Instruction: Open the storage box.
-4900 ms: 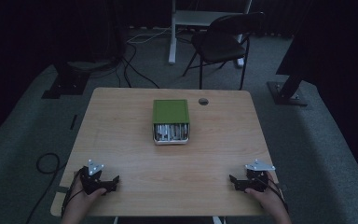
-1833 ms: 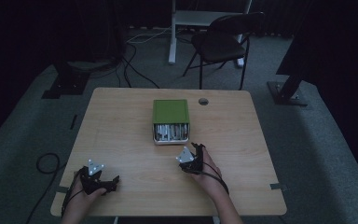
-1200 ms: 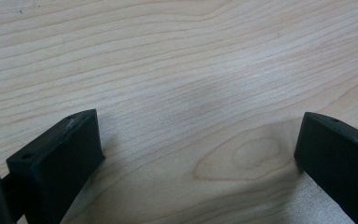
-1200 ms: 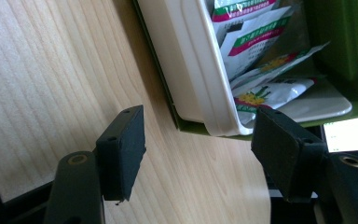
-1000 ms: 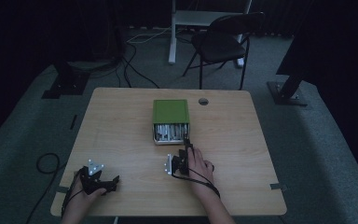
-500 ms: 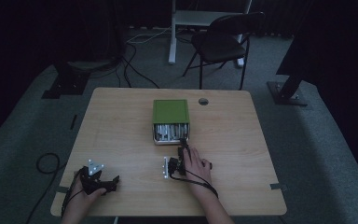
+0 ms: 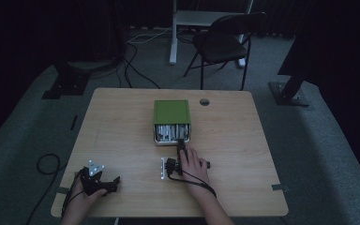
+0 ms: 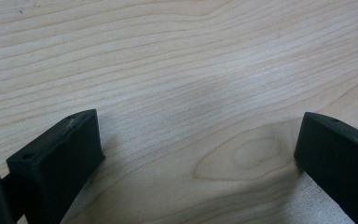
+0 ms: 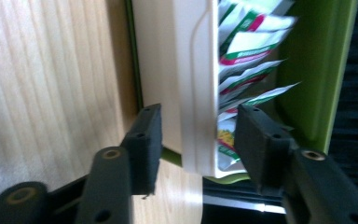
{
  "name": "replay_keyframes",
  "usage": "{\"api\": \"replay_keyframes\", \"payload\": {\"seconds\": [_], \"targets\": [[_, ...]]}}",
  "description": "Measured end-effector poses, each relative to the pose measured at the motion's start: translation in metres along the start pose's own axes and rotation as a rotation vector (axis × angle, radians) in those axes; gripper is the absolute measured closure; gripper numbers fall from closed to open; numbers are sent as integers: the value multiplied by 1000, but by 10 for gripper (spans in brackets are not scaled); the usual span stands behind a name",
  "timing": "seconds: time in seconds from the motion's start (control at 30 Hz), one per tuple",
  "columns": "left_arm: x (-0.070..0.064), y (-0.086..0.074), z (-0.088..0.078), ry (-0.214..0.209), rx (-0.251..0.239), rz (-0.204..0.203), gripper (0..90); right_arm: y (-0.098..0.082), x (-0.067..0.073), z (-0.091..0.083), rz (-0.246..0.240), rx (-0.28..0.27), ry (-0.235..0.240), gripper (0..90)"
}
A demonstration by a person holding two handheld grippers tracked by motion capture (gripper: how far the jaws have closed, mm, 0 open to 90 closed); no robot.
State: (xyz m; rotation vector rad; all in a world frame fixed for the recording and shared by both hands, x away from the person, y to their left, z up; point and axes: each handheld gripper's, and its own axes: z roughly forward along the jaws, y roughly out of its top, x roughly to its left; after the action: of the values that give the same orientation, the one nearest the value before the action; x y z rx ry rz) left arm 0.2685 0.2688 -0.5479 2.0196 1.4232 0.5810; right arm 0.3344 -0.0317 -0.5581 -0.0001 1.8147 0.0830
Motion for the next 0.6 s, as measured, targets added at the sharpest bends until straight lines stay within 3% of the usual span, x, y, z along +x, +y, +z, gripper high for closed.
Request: {"api": "replay_keyframes", "payload": {"seconds": [0.1,0.33,0.6], "targets": [[0,0,0,0,0,0,13,-1,2,3,-23,11,8,542],[0,0,0,0,0,0,13,0,3,6,-86,7,-23,614],[0,0,0,0,0,0,13,0,1,9,-80,2,-24,700]]}}
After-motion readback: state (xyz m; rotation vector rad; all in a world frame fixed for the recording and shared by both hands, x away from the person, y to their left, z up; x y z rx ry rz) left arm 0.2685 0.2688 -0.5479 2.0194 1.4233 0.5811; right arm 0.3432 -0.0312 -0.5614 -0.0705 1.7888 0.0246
